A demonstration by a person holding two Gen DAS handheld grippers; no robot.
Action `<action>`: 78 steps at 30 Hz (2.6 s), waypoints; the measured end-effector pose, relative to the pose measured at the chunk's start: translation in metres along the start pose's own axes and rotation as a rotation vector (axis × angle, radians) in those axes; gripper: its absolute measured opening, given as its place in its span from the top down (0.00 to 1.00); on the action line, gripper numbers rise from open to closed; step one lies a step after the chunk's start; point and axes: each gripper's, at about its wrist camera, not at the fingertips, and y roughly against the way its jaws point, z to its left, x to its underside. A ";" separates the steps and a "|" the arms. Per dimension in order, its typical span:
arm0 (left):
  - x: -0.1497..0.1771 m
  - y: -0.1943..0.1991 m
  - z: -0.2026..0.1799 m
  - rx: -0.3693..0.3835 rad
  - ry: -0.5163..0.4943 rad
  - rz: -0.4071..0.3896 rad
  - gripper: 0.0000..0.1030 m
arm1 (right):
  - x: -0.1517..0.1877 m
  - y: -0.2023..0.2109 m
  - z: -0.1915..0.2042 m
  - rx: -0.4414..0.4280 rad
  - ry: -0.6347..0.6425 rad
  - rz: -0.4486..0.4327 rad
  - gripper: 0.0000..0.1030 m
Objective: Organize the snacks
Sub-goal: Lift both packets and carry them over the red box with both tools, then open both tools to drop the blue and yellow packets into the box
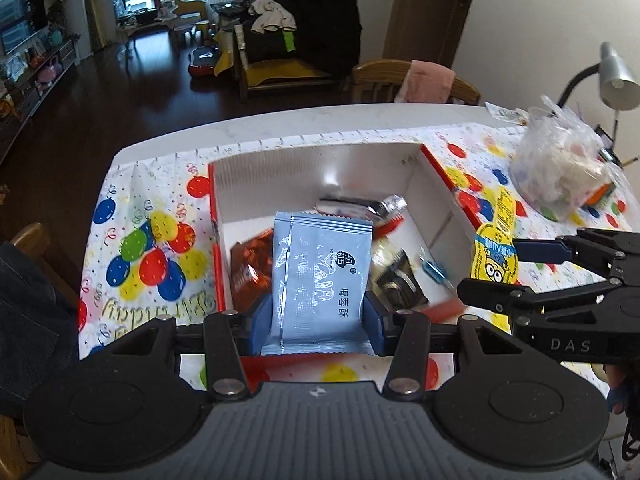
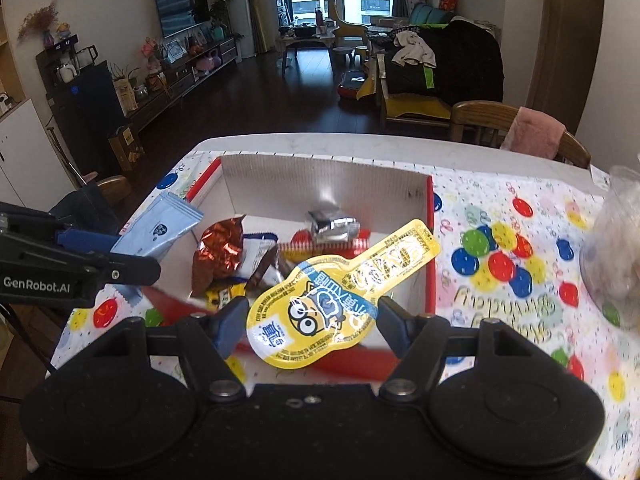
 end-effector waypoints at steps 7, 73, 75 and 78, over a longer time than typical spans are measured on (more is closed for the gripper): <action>-0.030 -0.029 0.010 -0.029 0.040 0.038 0.54 | -0.019 -0.030 -0.006 -0.018 -0.006 0.041 0.33; -0.036 -0.044 0.003 -0.067 0.022 0.065 0.33 | -0.014 -0.025 -0.007 -0.089 -0.066 0.032 0.08; -0.031 -0.034 0.002 -0.063 0.022 0.043 0.33 | -0.012 -0.017 -0.007 -0.089 -0.067 0.014 0.07; -0.024 -0.018 0.001 -0.052 0.022 0.009 0.32 | -0.011 -0.003 -0.005 -0.087 -0.060 -0.015 0.07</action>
